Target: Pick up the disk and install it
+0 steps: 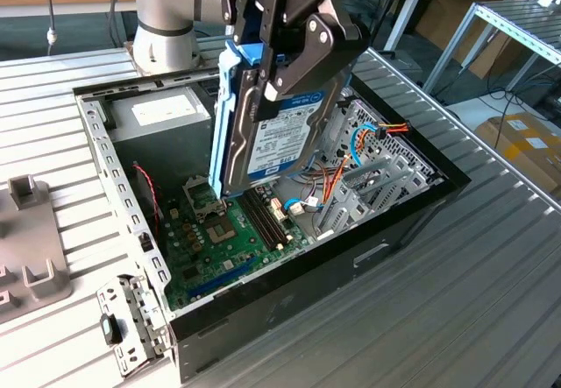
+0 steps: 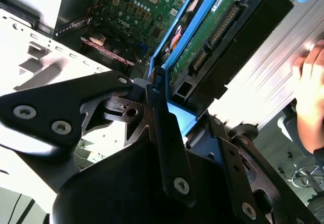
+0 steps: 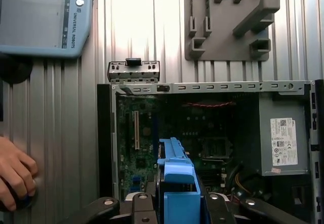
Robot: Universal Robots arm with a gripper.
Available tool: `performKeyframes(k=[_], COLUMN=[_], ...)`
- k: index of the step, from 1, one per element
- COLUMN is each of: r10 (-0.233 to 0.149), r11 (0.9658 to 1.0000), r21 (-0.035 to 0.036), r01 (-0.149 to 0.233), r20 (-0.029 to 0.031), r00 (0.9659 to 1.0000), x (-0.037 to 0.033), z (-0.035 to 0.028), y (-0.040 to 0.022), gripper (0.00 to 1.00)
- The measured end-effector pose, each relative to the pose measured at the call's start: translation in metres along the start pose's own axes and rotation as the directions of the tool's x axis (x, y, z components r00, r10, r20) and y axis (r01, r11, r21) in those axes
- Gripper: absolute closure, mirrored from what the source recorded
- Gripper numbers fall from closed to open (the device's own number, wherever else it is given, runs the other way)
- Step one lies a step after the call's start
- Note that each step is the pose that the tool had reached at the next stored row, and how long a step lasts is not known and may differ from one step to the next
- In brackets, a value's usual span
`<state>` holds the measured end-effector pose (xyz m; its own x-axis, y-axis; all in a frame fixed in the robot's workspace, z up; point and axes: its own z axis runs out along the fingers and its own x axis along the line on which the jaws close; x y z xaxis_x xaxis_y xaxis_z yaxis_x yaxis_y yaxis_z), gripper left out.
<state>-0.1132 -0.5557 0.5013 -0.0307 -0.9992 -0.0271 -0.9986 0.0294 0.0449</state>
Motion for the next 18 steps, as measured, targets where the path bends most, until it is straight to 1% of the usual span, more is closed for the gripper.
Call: performKeyframes(k=[18], r10=[0.000], r11=[1.0000], r21=[-0.0001], r01=[0.000], r20=[0.0001], r00=[1.0000], x=[0.0048], z=[0.0006], y=[-0.0094], gripper=[0.63])
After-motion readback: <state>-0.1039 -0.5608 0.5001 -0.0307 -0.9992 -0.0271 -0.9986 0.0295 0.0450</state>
